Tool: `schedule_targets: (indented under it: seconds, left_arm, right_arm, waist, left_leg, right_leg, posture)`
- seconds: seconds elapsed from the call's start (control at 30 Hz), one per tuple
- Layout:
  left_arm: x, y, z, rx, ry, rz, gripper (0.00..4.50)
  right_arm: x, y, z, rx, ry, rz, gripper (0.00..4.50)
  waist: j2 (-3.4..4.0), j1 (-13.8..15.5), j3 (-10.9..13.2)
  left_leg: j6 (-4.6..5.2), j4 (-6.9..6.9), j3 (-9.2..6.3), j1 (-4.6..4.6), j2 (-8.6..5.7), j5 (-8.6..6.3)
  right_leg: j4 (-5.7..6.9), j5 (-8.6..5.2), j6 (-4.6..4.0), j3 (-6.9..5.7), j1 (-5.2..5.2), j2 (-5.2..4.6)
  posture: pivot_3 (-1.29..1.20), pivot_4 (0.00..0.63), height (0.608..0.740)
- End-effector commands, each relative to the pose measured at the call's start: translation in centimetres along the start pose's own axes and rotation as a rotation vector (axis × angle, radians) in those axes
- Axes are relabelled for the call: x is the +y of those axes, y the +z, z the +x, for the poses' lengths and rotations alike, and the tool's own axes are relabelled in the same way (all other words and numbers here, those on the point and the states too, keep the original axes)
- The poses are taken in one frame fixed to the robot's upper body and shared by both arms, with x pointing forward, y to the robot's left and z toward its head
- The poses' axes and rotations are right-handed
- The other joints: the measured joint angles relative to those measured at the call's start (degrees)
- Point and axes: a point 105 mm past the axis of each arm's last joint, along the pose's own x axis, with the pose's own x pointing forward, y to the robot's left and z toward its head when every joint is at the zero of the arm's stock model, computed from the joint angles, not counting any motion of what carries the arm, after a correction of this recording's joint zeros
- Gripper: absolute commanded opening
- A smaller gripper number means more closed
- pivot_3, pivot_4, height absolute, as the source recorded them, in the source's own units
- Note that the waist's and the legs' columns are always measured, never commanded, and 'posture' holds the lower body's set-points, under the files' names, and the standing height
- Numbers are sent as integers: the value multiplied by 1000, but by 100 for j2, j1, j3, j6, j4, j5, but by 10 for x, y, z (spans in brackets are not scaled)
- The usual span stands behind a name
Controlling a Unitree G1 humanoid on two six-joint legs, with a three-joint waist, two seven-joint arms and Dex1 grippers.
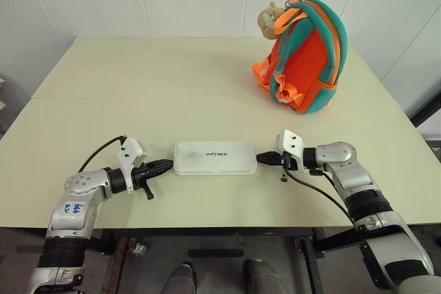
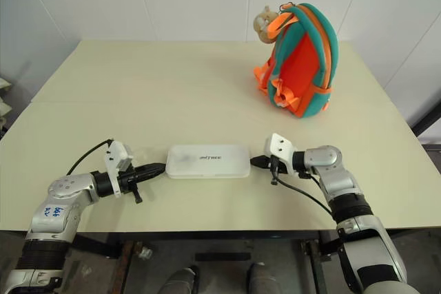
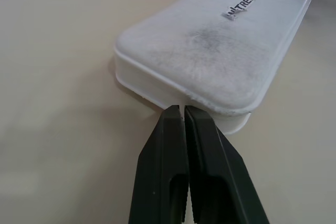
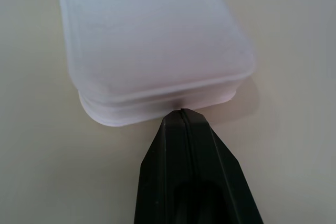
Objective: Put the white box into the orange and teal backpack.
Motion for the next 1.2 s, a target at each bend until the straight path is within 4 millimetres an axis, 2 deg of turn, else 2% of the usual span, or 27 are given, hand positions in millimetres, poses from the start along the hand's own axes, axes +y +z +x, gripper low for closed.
schedule_targets:
  seconds: [0.03, 0.1, 0.3, 0.43, 0.5, 0.6, 0.73, 0.8, 0.93, 1.2]
  left_arm:
    - [-2, 8, -7, -17, -10, 17, 325]
    - [4, 8, -14, -8, 18, 20, 743]
    - [14, -1, -37, 63, 25, -46, 2669]
    - [20, 3, -45, 29, 40, -229, 3963]
    - [14, 7, -49, 26, -34, -407, 4453]
    - [6, 8, -46, 68, -111, -600, 4453]
    - [16, 13, -29, 56, -92, -681, 4453]
    - [13, 16, -21, 54, -139, -752, 4453]
    - [14, 1, -6, 151, -121, -856, 4453]
    - [13, -3, 11, 192, -139, -864, 4453]
  right_arm:
    - [-9, 5, -17, -9, -25, 45, 366]
    - [-18, 6, -25, 0, -59, 46, 908]
    - [-26, -1, -43, 66, -70, 19, 2988]
    - [-26, 1, -51, 75, -36, 26, 4396]
    - [-22, 13, -52, 48, 22, 47, 4500]
    - [-19, 24, -46, 39, 84, 71, 4500]
    - [-20, 24, -37, 69, 111, 114, 4500]
    - [-21, 20, -33, 94, 113, 130, 4500]
    - [-25, 17, -25, 106, 114, 176, 4500]
    - [-23, 22, -7, 77, 160, 186, 4500]
  waist:
    - [0, 1, 0]
    - [0, 4, 0]
    - [0, -21, 0]
    - [1, -27, 1]
    - [0, -36, 1]
    - [1, -63, 2]
    - [1, -87, 2]
    - [0, -91, 1]
    - [1, -101, 1]
    - [3, -86, 0]
  left_leg:
    - [0, 0, 0, -1, 0, 0]
    - [0, -1, -1, -1, 0, 0]
    - [0, -2, 2, -1, 0, 0]
    - [0, -14, 2, -1, 2, 0]
    - [1, -14, 1, -2, 2, -1]
    - [1, -13, 0, -1, 2, -1]
    - [0, -9, -2, 2, 2, 0]
    - [-2, -8, -5, 2, 1, 1]
    - [-4, -9, -4, -4, -2, 0]
    - [-9, -8, -6, 4, -3, 4]
  right_leg:
    - [-1, 0, 0, 0, 0, 0]
    - [-1, 0, -1, 0, -1, 0]
    - [-5, -2, -4, 0, -1, 0]
    - [-6, -6, -9, 0, -5, 0]
    - [-5, -6, -8, -1, -5, 0]
    - [2, -7, -6, -1, -5, 0]
    - [5, -6, -6, -4, -3, 1]
    - [4, -6, -6, -7, -3, 1]
    - [3, -8, -1, -5, -5, 0]
    - [9, -7, 1, -5, 0, 0]
  posture:
    - [0, 150, 740]
    - [0, 150, 740]
    - [0, 150, 740]
    - [0, 150, 740]
    - [0, 150, 740]
    - [0, 150, 740]
    - [0, 150, 740]
    - [0, 150, 740]
    - [0, 150, 740]
    - [0, 150, 740]
